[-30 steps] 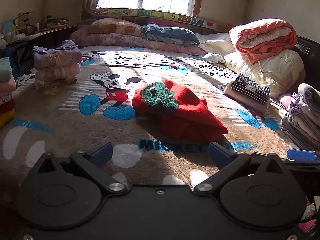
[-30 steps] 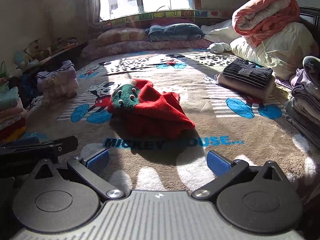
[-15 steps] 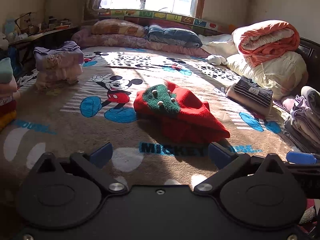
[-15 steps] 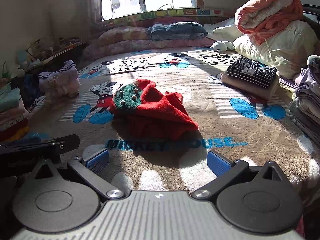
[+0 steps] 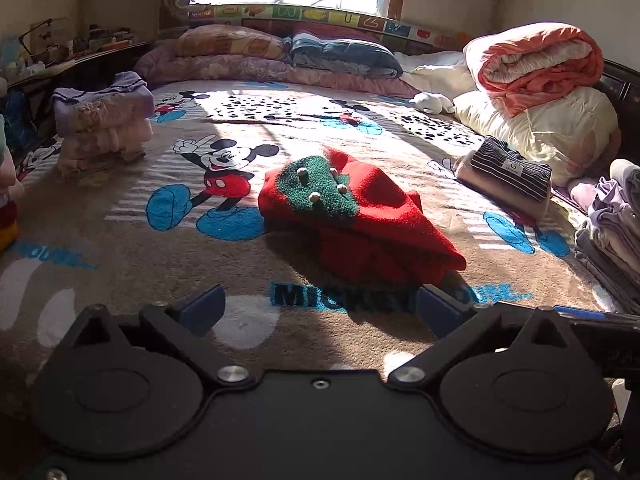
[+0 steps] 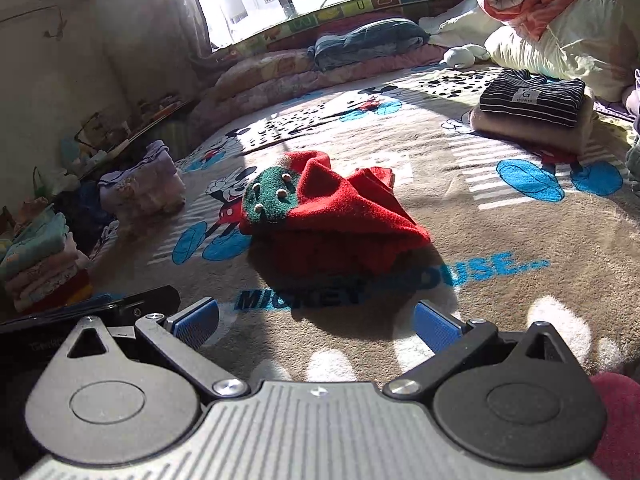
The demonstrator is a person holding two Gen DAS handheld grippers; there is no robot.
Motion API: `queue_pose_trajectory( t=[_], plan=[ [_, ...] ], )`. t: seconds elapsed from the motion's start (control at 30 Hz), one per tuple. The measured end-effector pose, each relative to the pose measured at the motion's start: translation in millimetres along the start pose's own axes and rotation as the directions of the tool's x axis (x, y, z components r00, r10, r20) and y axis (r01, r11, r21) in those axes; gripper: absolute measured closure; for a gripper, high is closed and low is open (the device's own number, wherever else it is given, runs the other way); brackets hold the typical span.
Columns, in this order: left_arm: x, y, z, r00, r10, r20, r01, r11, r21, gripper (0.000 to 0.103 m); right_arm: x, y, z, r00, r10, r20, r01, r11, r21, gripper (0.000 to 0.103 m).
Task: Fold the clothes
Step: 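Grasp the red sweater edge with the left gripper while the right tool approaches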
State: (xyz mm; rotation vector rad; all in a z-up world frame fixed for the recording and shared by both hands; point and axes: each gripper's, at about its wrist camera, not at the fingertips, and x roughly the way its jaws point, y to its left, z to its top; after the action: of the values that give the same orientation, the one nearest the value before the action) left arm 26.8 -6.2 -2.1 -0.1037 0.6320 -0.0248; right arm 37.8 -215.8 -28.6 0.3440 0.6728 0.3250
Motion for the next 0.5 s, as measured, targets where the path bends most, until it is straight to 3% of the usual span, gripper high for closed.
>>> queue_pose_trajectory(
  t=[0.27, 0.37, 0.5],
  plan=[
    [32.2, -4.3, 6.6, 0.998, -0.068, -0.016, 0.068, 0.997, 0.024, 0.000, 36.4, -45.4, -1.5, 0.997, 0.047, 0.056, -0.053, 0.992, 0.117, 0.000],
    [45.3, -14.4, 11.2, 0.995, -0.098, -0.019, 0.099, 0.990, 0.101, 0.000, 53.0, -60.4, -5.4, 0.996, 0.059, 0.073, -0.068, 0.988, 0.137, 0.000],
    [67.0, -29.0, 17.3, 0.990, -0.106, -0.096, 0.123, 0.973, 0.194, 0.000, 73.5, -81.9, -15.9, 0.996, 0.065, 0.062, -0.076, 0.979, 0.189, 0.000]
  ],
)
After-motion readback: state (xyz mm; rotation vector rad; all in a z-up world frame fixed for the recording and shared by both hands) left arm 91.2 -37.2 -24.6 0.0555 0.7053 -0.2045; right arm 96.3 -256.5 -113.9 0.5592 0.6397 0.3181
